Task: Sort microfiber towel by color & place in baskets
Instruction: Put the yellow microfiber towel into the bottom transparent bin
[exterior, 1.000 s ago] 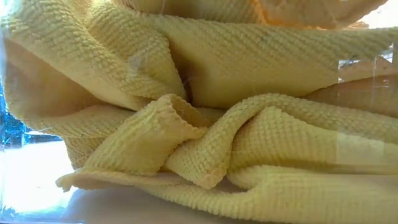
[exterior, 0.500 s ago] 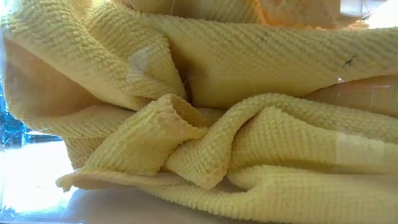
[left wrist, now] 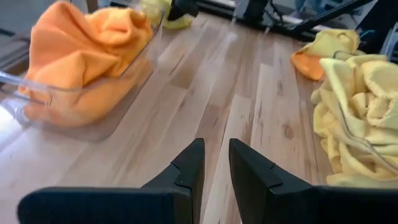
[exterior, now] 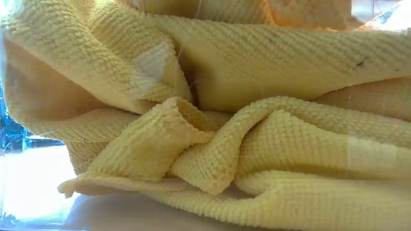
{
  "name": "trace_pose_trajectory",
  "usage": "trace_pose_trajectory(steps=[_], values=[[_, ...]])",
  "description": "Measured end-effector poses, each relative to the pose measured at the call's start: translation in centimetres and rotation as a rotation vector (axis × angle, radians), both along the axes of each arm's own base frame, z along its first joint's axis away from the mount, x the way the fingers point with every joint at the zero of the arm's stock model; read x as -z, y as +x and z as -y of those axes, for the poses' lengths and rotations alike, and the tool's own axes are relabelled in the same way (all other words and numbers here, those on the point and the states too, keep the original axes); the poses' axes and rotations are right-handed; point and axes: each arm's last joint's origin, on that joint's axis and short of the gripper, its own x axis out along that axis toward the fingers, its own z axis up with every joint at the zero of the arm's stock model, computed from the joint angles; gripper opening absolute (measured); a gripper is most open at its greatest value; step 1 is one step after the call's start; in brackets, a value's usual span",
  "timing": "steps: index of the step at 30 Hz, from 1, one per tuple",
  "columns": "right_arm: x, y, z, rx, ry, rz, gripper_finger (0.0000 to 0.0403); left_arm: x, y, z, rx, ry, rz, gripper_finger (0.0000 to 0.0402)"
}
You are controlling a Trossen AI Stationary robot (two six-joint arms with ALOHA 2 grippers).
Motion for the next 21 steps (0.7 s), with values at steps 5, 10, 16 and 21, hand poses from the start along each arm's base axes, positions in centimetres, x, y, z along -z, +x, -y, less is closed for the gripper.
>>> trace_pose_trajectory(steps=[5, 10, 16, 21], values=[[-0.5, 0.2, -1.0, -0.008, 0.072, 0.045, 0.0019, -0.1, 0.0, 0.2, 0.042, 0.006, 0.006, 0.006], [-3.4, 0.1, -3.3, 0.018, 0.109, 0.046, 0.0014, -0.4, -0.3, 0.9, 0.153, 0.085, 0.019, 0.006], [-8.4, -0.2, -7.9, 0.088, 0.053, 0.157, 0.0009, -0.9, -1.2, 1.3, 0.232, 0.185, 0.042, 0.006], [-12.7, 0.2, -11.6, 0.121, 0.041, 0.366, 0.0004, -0.6, -2.4, 1.5, 0.292, 0.242, 0.076, 0.006]])
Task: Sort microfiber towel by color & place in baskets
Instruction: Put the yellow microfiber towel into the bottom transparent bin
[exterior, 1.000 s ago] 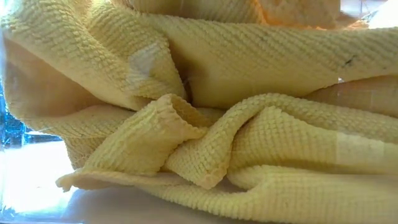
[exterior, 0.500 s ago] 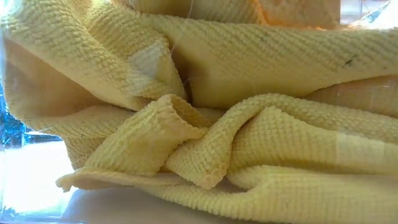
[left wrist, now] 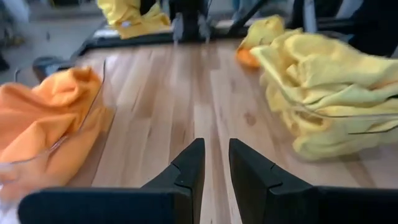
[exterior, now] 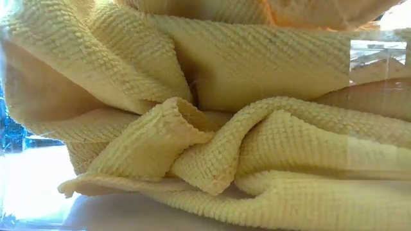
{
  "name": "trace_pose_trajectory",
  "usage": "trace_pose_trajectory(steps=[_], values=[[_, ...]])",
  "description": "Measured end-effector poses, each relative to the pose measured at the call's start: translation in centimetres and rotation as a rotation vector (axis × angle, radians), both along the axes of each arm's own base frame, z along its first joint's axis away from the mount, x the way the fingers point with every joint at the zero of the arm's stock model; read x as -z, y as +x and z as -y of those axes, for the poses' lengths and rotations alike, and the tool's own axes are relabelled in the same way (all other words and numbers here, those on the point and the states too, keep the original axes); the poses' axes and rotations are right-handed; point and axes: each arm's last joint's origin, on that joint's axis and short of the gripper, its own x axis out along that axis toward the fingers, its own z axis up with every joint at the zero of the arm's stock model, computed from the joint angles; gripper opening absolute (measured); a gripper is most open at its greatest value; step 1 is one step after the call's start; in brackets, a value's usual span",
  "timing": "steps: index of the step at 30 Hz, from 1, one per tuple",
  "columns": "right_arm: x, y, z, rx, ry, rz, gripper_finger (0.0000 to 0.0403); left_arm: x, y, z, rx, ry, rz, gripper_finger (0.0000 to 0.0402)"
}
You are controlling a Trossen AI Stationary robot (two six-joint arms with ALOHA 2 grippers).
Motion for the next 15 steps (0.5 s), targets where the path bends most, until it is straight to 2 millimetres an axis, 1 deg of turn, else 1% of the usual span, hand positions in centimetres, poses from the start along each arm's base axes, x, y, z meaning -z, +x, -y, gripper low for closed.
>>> trace_pose_trajectory(steps=[2, 5, 8, 11, 15], values=[[-1.7, 0.7, -1.3, -0.011, -0.008, 0.072, 0.0003, 1.1, -0.3, 0.1, 0.016, 0.001, 0.058, 0.006], [-4.5, 2.5, -3.4, -0.039, -0.048, 0.148, 0.0002, 3.0, -0.6, 0.1, 0.026, -0.024, 0.175, 0.006], [-7.1, 4.5, -5.5, -0.059, -0.072, 0.149, 0.0002, 4.7, -1.1, 0.0, 0.029, -0.035, 0.231, 0.006], [-9.1, 7.3, -7.9, -0.112, -0.056, 0.122, 0.0001, 5.4, -1.4, 0.0, 0.045, -0.02, 0.281, 0.006], [-10.8, 10.6, -11.3, -0.175, -0.02, 0.035, 0.0001, 5.4, -1.7, -0.1, 0.073, 0.026, 0.351, 0.006]])
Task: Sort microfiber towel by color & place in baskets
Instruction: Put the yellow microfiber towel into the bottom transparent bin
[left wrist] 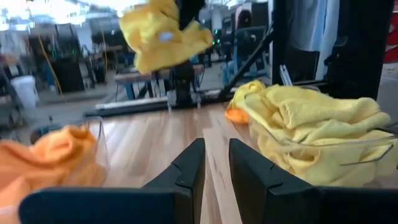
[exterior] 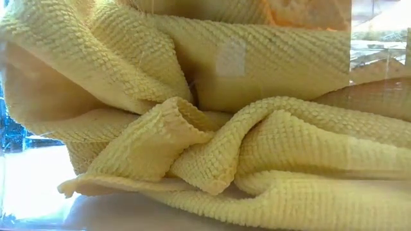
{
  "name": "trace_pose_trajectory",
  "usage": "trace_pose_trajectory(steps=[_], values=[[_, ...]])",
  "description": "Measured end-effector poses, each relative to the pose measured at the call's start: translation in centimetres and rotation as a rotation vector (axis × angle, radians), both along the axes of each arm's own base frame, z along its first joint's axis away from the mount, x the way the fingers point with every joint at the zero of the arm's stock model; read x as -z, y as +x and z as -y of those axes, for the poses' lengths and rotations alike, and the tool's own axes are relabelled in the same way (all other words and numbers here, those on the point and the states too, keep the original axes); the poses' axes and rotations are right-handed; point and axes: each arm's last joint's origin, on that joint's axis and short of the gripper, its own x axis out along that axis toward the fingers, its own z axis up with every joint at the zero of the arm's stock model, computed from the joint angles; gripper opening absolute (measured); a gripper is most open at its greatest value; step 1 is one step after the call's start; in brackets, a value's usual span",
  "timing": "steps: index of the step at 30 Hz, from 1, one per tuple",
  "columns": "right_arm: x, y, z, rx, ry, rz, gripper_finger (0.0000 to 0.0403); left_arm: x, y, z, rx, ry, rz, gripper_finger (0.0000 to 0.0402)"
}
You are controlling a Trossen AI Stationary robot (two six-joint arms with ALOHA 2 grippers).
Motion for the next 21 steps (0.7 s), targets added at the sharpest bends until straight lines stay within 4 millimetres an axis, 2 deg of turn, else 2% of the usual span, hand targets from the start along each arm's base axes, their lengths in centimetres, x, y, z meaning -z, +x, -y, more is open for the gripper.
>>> trace_pose_trajectory(steps=[4, 10, 17, 21], values=[[-1.3, 2.4, -3.2, -0.028, -0.002, -0.064, 0.0001, -0.3, -0.2, -0.2, 0.025, 0.046, 0.039, 0.006], [-2.7, 4.6, -6.6, -0.053, 0.005, -0.089, 0.0001, -0.5, -0.3, -0.9, 0.024, 0.092, 0.075, 0.006], [-3.3, 5.7, -8.1, -0.057, 0.044, -0.071, 0.0001, -0.6, -0.4, -1.6, 0.066, 0.054, 0.08, 0.006], [-2.7, 6.1, -8.9, -0.08, 0.086, -0.093, 0.0001, -0.6, -0.4, -1.5, 0.111, 0.016, 0.075, 0.006]])
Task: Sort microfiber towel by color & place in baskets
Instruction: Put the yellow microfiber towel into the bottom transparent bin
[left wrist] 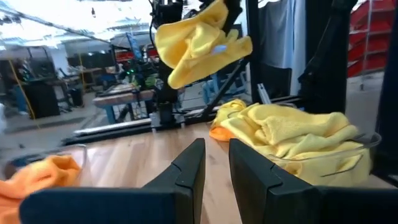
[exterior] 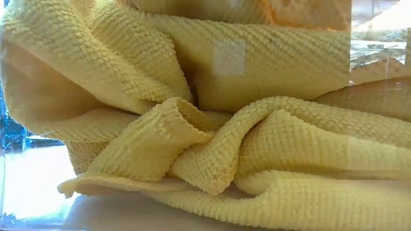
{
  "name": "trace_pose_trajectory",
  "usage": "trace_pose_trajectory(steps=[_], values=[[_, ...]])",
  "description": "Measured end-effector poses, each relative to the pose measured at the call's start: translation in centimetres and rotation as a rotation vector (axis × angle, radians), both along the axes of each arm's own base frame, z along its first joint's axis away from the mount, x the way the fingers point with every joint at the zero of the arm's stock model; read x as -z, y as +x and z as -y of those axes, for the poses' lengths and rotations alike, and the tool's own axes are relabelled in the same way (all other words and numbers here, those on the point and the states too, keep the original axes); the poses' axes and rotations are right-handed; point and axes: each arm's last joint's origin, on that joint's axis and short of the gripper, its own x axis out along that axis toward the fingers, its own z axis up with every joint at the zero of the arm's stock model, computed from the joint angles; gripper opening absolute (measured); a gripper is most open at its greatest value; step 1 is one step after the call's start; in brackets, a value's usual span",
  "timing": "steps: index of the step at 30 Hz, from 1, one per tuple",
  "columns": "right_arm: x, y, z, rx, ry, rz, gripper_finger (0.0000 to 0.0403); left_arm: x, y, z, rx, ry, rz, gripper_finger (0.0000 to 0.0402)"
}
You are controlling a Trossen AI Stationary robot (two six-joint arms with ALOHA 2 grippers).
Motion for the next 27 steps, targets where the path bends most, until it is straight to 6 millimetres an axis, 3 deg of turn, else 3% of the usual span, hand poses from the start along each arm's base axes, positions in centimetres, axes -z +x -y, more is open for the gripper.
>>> trace_pose_trajectory(steps=[14, 27], values=[[0.3, -2.2, -3.9, -0.023, 0.056, 0.014, 0.0001, -0.1, -0.2, -0.2, -0.077, -0.046, 0.007, 0.0044], [0.3, -2.4, -4.2, -0.056, 0.055, 0.004, 0.0001, 0.8, -0.1, -0.5, -0.181, -0.136, -0.087, 0.0002]])
